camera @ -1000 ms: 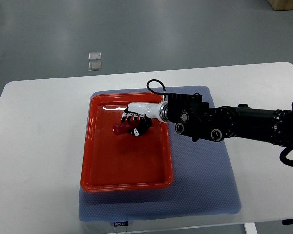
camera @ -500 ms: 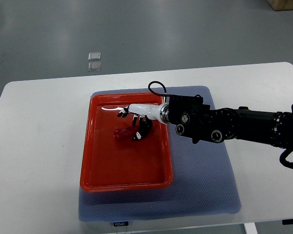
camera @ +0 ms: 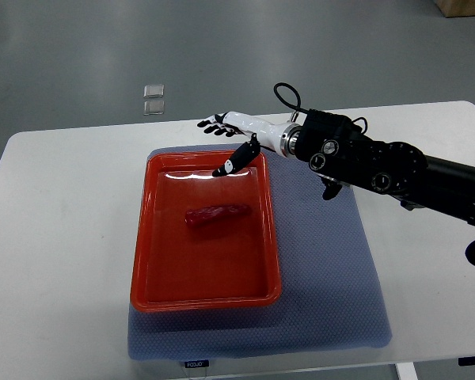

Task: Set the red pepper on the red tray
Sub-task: 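Lift the open right hand up away from the tray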

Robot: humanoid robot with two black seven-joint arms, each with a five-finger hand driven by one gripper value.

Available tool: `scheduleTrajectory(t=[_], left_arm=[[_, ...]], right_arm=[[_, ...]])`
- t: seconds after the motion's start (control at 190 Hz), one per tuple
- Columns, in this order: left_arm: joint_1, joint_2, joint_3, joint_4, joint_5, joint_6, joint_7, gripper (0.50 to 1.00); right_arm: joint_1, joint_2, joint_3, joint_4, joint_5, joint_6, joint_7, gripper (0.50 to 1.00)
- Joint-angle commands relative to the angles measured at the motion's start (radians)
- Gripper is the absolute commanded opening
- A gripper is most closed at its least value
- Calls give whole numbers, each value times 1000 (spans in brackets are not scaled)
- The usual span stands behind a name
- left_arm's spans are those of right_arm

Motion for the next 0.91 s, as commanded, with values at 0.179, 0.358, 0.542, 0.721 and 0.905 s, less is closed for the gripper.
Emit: scheduleTrajectory(t=[0.179,0.358,0.542,0.721,0.905], left_arm=[[0,0,0,1,0,0,0,1000],[0,0,0,-2,0,0,0,1000],[0,0,0,-4,0,0,0,1000],[0,0,0,-4,0,0,0,1000],[0,0,0,-5,2,0,0,1000]], right_arm=[[-299,38,600,2,312,31,48,913],[-451,53,818,0,613,173,98,913],[-494,53,829,-3,645,184,101,913],[-508,55,829,-4,646,186,101,913],[-508,53,829,-7,646,187,101,913]])
